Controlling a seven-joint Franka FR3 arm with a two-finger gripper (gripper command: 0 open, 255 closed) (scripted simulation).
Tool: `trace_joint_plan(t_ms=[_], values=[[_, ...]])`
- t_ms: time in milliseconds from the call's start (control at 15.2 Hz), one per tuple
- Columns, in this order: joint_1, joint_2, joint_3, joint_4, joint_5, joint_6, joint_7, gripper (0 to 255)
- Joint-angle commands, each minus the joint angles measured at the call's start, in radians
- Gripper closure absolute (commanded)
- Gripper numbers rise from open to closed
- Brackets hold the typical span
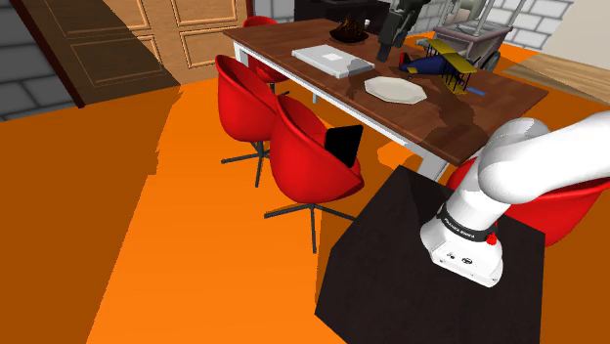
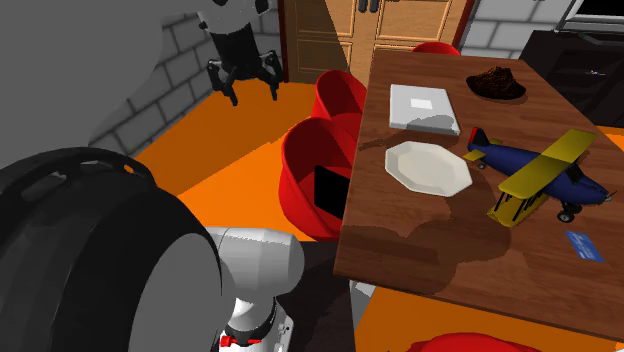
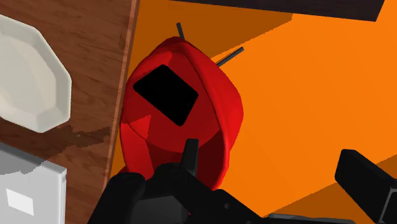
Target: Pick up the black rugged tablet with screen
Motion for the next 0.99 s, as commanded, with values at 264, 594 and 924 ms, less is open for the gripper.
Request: trace_joint_plan(t_ms=[264, 594, 924], values=[[0.013, 0.075, -0.070, -0.052, -0.037, 0.101, -0.130, 0], [0.027, 0.204, -0.152, -0.083, -0.078, 0.229, -0.289, 0], [0.043, 0.365, -0.227, -0.079, -0.104, 0.353, -0.447, 0]])
